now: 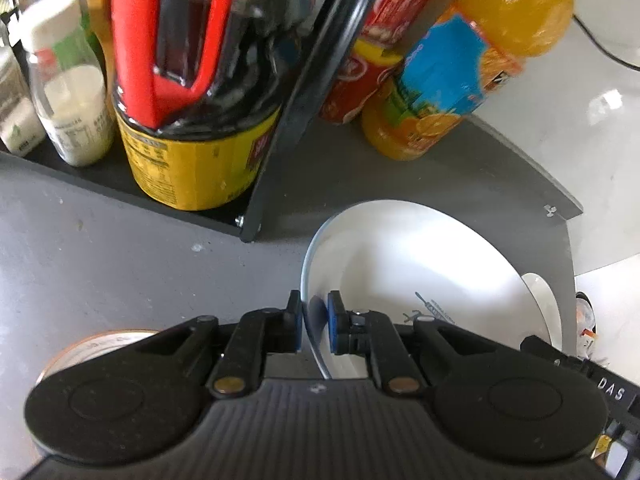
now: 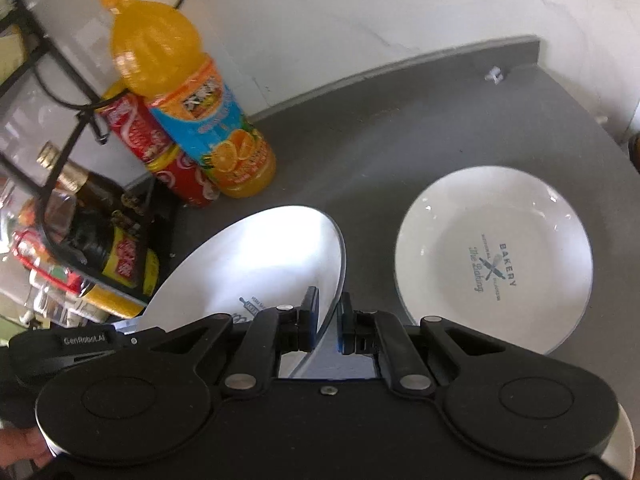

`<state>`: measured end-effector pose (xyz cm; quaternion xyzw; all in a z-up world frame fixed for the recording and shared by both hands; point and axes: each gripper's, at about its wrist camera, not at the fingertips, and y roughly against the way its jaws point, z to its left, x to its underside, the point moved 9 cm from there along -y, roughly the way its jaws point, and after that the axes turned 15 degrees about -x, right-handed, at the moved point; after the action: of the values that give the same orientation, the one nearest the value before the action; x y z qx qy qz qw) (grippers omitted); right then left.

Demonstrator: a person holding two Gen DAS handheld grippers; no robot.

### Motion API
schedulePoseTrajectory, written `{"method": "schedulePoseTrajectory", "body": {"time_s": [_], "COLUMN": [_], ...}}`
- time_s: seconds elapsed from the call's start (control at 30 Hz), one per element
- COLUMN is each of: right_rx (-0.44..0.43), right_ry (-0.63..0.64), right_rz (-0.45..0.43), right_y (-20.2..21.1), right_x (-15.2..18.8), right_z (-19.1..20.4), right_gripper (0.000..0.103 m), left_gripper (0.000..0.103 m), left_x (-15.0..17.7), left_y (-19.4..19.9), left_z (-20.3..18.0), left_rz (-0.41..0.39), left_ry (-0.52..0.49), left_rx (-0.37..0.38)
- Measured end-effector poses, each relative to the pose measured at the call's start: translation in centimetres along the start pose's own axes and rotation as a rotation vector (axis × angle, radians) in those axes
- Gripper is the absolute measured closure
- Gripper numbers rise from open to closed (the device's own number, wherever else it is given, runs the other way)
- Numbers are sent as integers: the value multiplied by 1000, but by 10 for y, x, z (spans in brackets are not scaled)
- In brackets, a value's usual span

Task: Organize plates and bowls
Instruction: 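Carry the 'Sweet' plate with both grippers over the orange-rimmed oval plate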

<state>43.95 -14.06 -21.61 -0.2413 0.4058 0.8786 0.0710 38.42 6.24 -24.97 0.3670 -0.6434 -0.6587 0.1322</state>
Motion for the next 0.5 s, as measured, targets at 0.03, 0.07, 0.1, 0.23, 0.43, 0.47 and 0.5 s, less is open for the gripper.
{"method": "schedulePoseTrajectory", "body": {"time_s": [0.03,0.07,0.1,0.23,0.43,0.47,0.5], "right_rx": [1,1,-2,-22,-48,-57,-62], "right_ry": [8,15,22,36,66,76,81], "right_rz": [-2,-4,-6,-16,-5,-4,-2], "right_y": [3,6,8,16,21,22,22], "right_x": [1,3,4,11,24,26,29], "right_z": [4,7,10,20,35,39,42], "right_gripper": [94,94,94,94,94,94,94], "left_gripper": [93,93,93,92,92,92,92], "left_x": [0,0,1,5,13,15,17], "left_y": [2,3,6,17,35,37,39], "left_z": [2,3,6,14,33,36,40], "left_rz": [1,0,-7,-23,-45,-46,-47], "left_ry": [8,13,14,17,40,47,55], "left_rx": [3,4,3,1,-7,-10,-13]}}
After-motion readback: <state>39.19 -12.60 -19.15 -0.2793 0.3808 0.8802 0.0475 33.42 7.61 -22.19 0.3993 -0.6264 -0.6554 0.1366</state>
